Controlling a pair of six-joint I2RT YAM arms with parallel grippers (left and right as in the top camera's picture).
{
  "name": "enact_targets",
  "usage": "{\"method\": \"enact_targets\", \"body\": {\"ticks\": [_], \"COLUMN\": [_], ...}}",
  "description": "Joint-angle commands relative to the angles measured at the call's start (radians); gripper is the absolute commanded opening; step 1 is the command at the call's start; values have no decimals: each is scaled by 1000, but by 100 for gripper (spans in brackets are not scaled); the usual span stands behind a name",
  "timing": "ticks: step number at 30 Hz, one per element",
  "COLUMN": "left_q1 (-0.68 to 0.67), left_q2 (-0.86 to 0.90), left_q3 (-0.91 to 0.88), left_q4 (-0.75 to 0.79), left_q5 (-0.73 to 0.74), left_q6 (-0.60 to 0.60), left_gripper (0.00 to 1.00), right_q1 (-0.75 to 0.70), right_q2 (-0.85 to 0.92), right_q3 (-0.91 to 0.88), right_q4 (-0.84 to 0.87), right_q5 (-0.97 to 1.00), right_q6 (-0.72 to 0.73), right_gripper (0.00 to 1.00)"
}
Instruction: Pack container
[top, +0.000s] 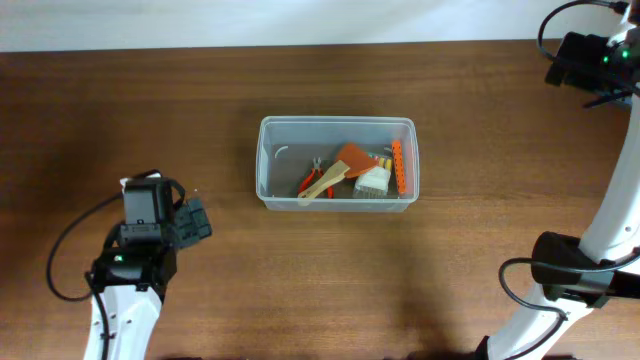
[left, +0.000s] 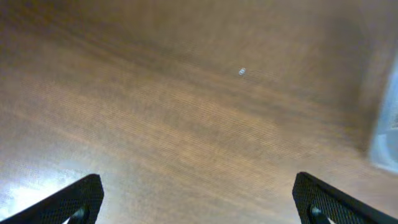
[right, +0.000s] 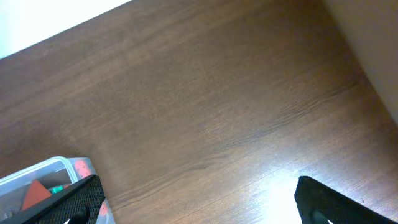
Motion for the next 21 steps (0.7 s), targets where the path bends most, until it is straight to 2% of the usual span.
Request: {"method": "enact_targets", "body": {"ticks": [1,12,15,21], "left_q1": [1,1,1,0], "left_q2": [-3,-3,-3,-3], "left_q3": [-29,-29,-29,-29], "left_q4": [13,13,13,13], "left_q5": [-54,-68,-68,-68], "left_q6": [6,20,20,20], "left_gripper": [99,99,99,99], "right_q1": [-3,-3,-4,-3], "right_q2": [-5,-5,-5,-5], "right_q3": [1,1,1,1], "right_q4": [-6,-5,0,0], "right_q5": [-2,5,121,126], "right_q6": [0,-5,-106,-105], "right_gripper": [99,99,99,99]}}
